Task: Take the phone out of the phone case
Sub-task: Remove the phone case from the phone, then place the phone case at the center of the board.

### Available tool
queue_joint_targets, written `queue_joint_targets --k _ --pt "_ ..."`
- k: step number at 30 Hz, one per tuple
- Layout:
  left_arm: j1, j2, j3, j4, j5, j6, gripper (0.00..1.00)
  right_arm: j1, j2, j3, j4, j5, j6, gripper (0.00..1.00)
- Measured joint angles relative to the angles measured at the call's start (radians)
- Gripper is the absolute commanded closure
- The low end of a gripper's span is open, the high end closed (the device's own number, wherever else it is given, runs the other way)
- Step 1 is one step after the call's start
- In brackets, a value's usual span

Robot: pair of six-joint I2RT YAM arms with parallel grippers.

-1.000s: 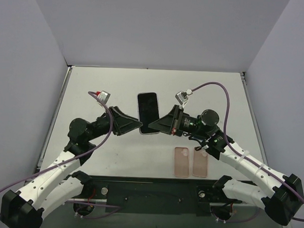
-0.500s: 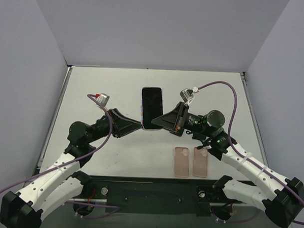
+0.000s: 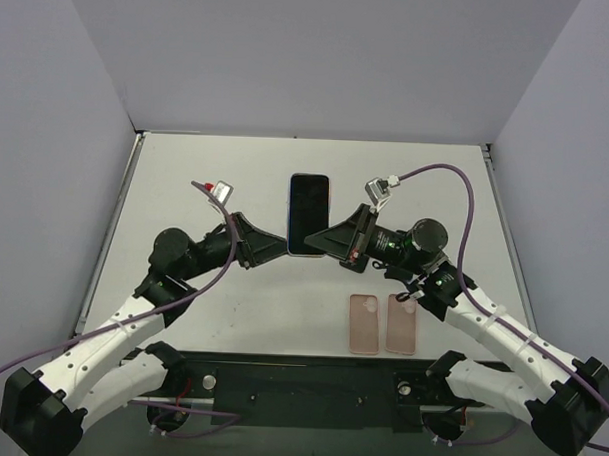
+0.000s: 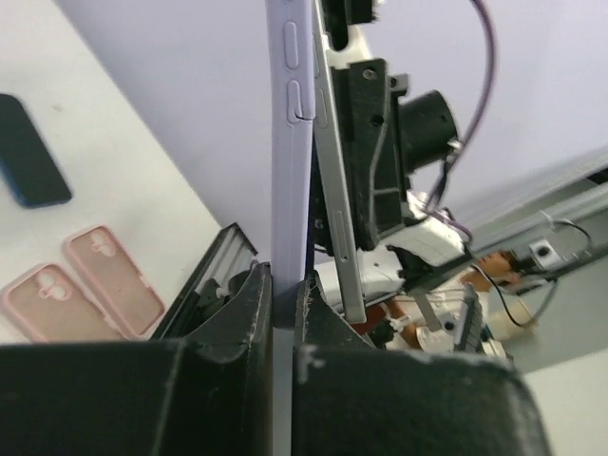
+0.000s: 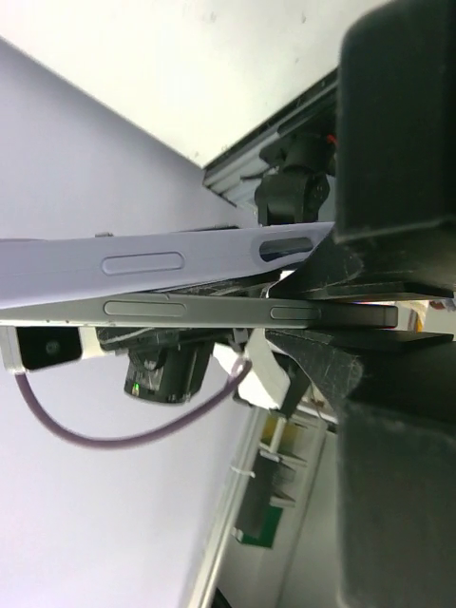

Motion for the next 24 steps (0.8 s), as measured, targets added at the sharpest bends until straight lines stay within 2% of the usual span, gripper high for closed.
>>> queue_joint_targets --k 4,7,11,14,17,20,24 --pt "-0.011 -0.010 0.078 -0.274 -0.101 0.103 1.00 -0.003 -0.027 0.000 -0.118 0.042 -0.085 1.00" --pt "-0.008 -0.052 0.128 -0.479 -0.284 0.173 1.00 -0.006 -0.072 0.000 -0.251 0.042 -0.166 1.00" --pt "0.009 -0.106 0.129 -0.631 -0.467 0.216 1.00 -0.007 -0.151 0.001 -0.410 0.042 -0.270 1.00" --pt "0.009 -0.109 0.097 -0.657 -0.499 0.226 1.00 -0.026 -0.196 0.001 -0.497 0.053 -0.328 1.00" --pt "-0.022 -0.103 -0.009 -0.612 -0.493 0.199 1.00 -0.071 -0.228 0.010 -0.611 0.100 -0.396 1.00" --pt "-0.146 -0.090 -0.145 -0.566 -0.510 0.143 1.00 -0.115 -0.251 0.014 -0.691 0.141 -0.443 1.00" --pt "-0.374 -0.066 -0.317 -0.501 -0.584 0.010 1.00 -0.161 -0.261 0.021 -0.750 0.169 -0.477 1.00"
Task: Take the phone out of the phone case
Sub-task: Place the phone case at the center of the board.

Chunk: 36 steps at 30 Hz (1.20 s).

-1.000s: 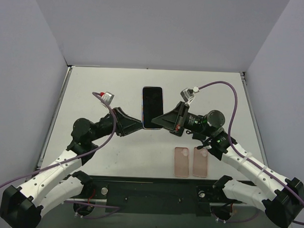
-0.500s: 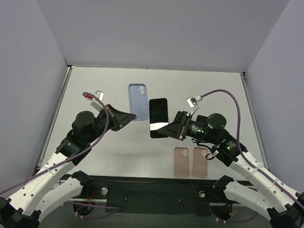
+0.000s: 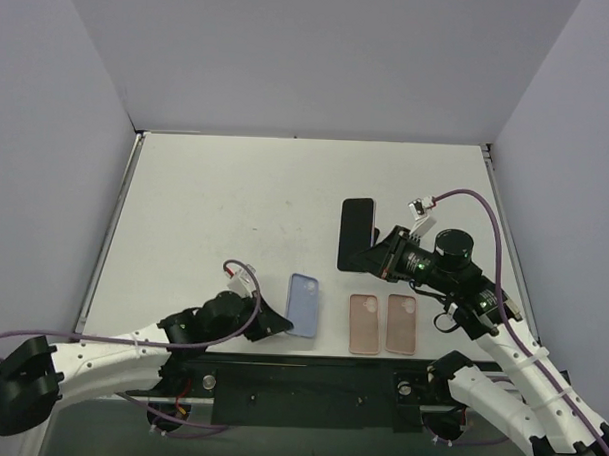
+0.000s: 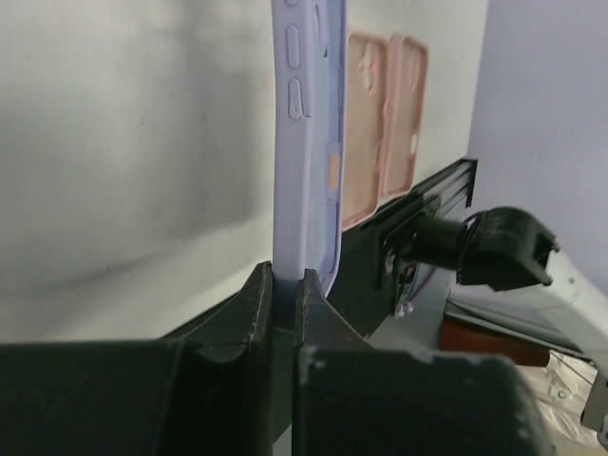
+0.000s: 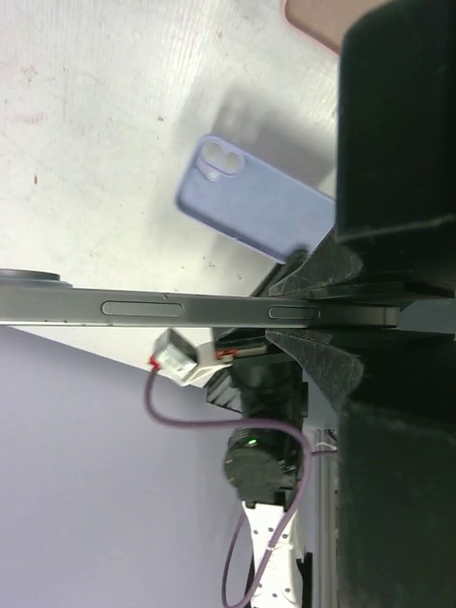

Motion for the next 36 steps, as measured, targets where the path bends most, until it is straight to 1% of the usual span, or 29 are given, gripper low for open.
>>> queue_joint_targets --k 2,4,5,7,10,14,19,24,28,29,30,31,32,33,34,36 --pt "-0.106 0.025 -0.070 0.073 -0.066 -0.089 1.00 -0.012 0.003 0.003 -0.016 0.008 -0.009 1.00" --pt "-0.217 0.084 -0.119 0.154 -0.140 -0.174 1.00 -0.017 0.011 0.005 -0.024 0.009 -0.016 1.00" --pt "-0.259 0.124 -0.130 0.193 -0.166 -0.206 1.00 -0.017 0.016 0.007 -0.026 0.009 -0.019 1.00" --pt "-0.303 0.219 -0.140 0.300 -0.207 -0.259 1.00 -0.018 0.026 0.007 -0.025 0.009 -0.023 1.00" --pt "-0.313 0.360 -0.140 0.475 -0.254 -0.313 1.00 -0.018 0.031 0.007 -0.026 0.012 -0.024 1.00" --pt "-0.323 0.500 -0.131 0.623 -0.275 -0.357 1.00 -0.023 0.029 0.003 -0.007 0.016 -0.016 1.00" --pt "-0.341 0.591 -0.099 0.706 -0.266 -0.389 1.00 -0.023 0.040 -0.034 0.053 0.016 0.011 1.00" --pt "-0.353 0.595 -0.077 0.717 -0.259 -0.418 0.99 -0.023 0.101 -0.051 0.095 0.016 0.031 1.00" --pt "-0.357 0.594 -0.076 0.690 -0.247 -0.464 0.91 -0.023 0.161 -0.053 0.138 0.017 0.052 1.00" --pt "-0.357 0.594 -0.076 0.681 -0.244 -0.475 0.86 -0.023 0.179 -0.053 0.150 0.018 0.056 1.00" --pt "-0.357 0.596 -0.076 0.677 -0.240 -0.486 0.84 -0.023 0.197 -0.053 0.163 0.020 0.061 1.00" --pt "-0.357 0.598 -0.076 0.676 -0.237 -0.493 0.75 -0.023 0.212 -0.053 0.174 0.023 0.065 1.00" --pt "-0.357 0.601 -0.076 0.676 -0.234 -0.504 0.71 -0.023 0.230 -0.053 0.188 0.025 0.073 1.00" --pt "-0.357 0.604 -0.076 0.673 -0.229 -0.515 0.62 -0.023 0.247 -0.053 0.199 0.026 0.079 1.00" --pt "-0.357 0.606 -0.076 0.668 -0.225 -0.527 0.58 -0.023 0.265 -0.053 0.214 0.026 0.083 1.00" --pt "-0.357 0.605 -0.076 0.657 -0.220 -0.550 0.44 -0.023 0.300 -0.053 0.242 0.027 0.095 1.00"
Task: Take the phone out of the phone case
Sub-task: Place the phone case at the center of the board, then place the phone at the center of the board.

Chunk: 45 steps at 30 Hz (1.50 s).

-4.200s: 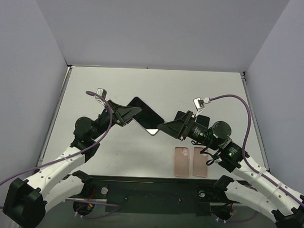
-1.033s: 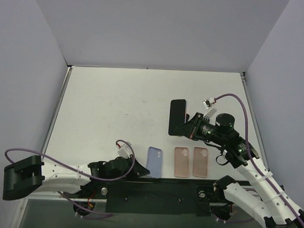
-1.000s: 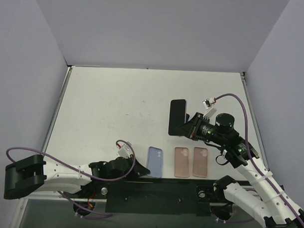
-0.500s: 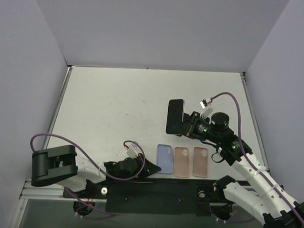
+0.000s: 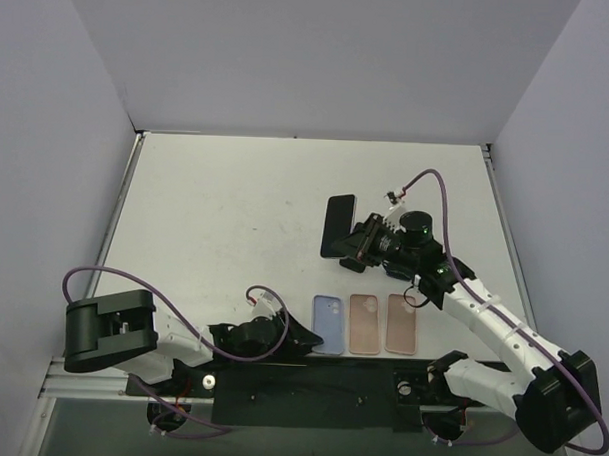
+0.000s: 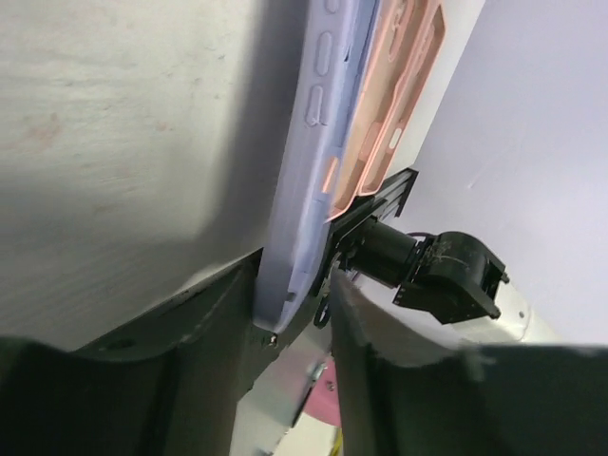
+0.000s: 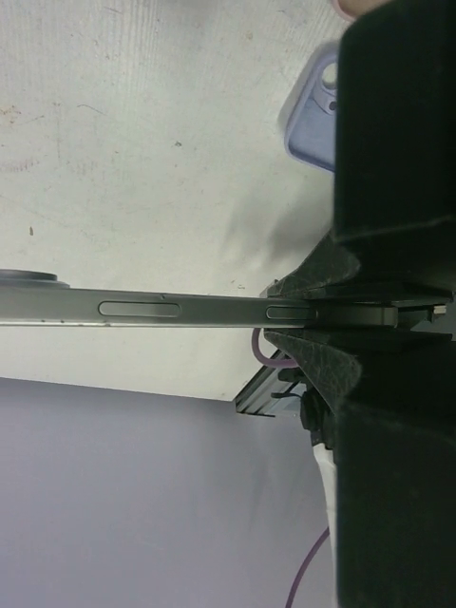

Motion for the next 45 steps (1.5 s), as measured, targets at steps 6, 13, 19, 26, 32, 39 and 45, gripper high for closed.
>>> queue_joint_targets --k 6,13,19,26,32,39,45 --pt "0.000 -0.076 0.001 -0.146 0.007 -0.046 0.18 0.000 0.132 0.001 0.081 0.013 0.062 1.00" --pt "0.016 -0.235 0.055 -0.409 0.014 -0.069 0.14 0.000 0.328 0.046 0.132 0.070 0.114 1.00" --pt "0.027 -0.375 0.070 -0.607 -0.018 -0.047 0.15 0.001 0.557 0.122 0.219 0.087 0.154 1.00" --pt "0.053 -0.504 0.210 -0.825 -0.135 0.161 0.15 0.015 0.705 0.146 0.278 0.092 0.156 0.97" --pt "0.107 -0.588 0.351 -0.929 -0.216 0.422 0.15 0.011 0.725 0.141 0.315 0.071 0.125 0.91" --pt "0.205 -0.684 0.454 -1.004 -0.288 0.632 0.15 -0.027 0.761 0.069 0.397 0.018 0.109 0.84" --pt "0.230 -0.689 0.514 -1.028 -0.314 0.732 0.15 -0.053 0.780 0.042 0.445 -0.016 0.097 0.79"
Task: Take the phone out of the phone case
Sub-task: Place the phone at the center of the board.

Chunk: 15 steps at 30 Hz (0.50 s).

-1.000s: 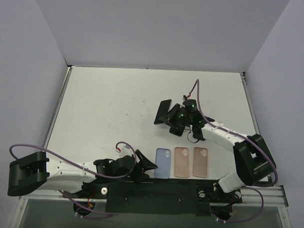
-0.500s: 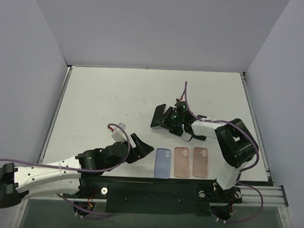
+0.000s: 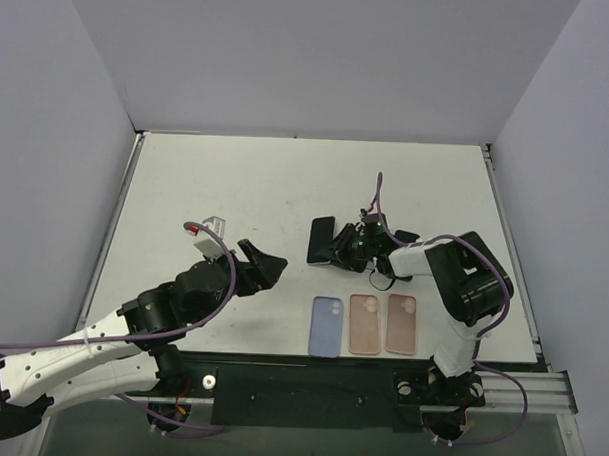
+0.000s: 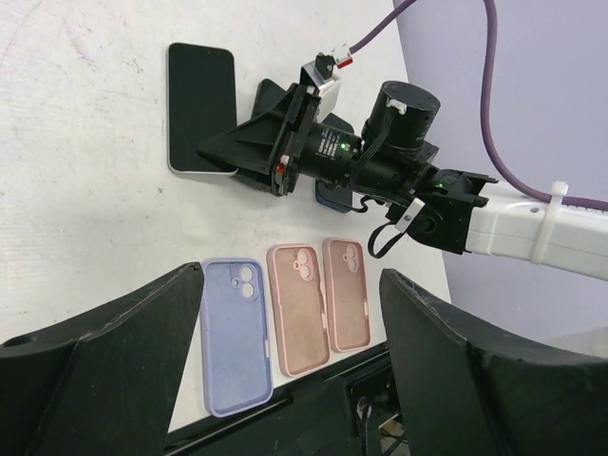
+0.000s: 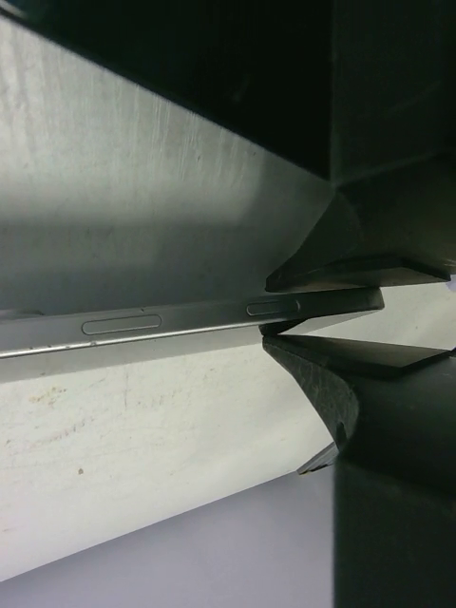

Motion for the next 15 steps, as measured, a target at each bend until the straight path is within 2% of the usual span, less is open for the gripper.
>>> queue_joint_targets --k 4,7,15 --pt "0.000 0.002 0.004 -0.005 -0.002 0.024 0.15 -0.020 0.010 -0.034 0.046 -0.024 0.000 0.76" --pt "0.001 0.004 0.004 -0.006 -0.001 0.034 0.15 -0.030 0.010 -0.044 0.064 -0.037 -0.001 0.68" --pt "0.003 0.013 0.004 -0.006 0.003 0.038 0.15 -0.053 -0.019 -0.077 0.091 -0.045 -0.010 0.57"
